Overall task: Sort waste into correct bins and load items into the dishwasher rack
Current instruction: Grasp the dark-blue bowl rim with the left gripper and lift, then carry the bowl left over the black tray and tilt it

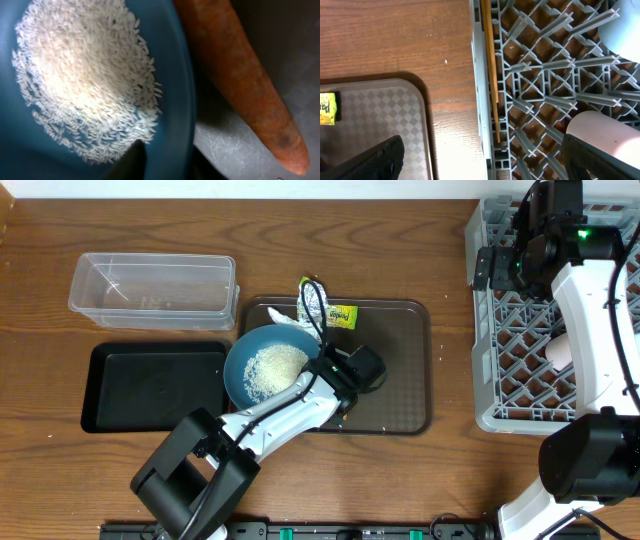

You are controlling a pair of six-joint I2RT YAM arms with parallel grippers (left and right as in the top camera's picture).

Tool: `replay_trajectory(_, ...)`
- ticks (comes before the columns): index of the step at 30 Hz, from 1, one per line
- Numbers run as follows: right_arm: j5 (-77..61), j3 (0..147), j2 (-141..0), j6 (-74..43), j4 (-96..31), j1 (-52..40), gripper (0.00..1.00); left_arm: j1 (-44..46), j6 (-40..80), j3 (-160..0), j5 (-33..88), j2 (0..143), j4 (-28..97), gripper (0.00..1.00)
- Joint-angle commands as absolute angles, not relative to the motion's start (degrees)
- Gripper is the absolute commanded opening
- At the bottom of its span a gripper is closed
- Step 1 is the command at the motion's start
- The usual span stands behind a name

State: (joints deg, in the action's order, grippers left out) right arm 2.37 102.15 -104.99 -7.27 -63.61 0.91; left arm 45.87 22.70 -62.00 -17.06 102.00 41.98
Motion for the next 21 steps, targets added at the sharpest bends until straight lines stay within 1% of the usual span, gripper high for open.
replay_trajectory(1,2.79,102.13,-105.12,-8.12,-63.68,1.1,0.99,45.74,22.79,-62.0,-18.5,102.76,42.26,0.19)
replay_trajectory(2,2.79,102.13,-105.12,-8.12,-63.7,1.1,0.99,45.74,22.79,-62.0,-18.5,102.76,42.26,0.15)
replay_trajectory(7,2.79,102.13,-105.12,-8.12,-63.7,1.1,0.99,45.74,22.74,-62.0,-18.52,102.76,42.24,0.06)
replay_trajectory(14,2.81,102.13,-105.12,-8.12,-63.68,1.1,0.99,45.74,22.74,-62.33,-18.52,100.73,42.5,0.06)
replay_trajectory(21,2.81,102.13,-105.12,-8.1,-63.68,1.1,0.99,45.74,22.72,-62.59,-18.52,95.09,43.18,0.06)
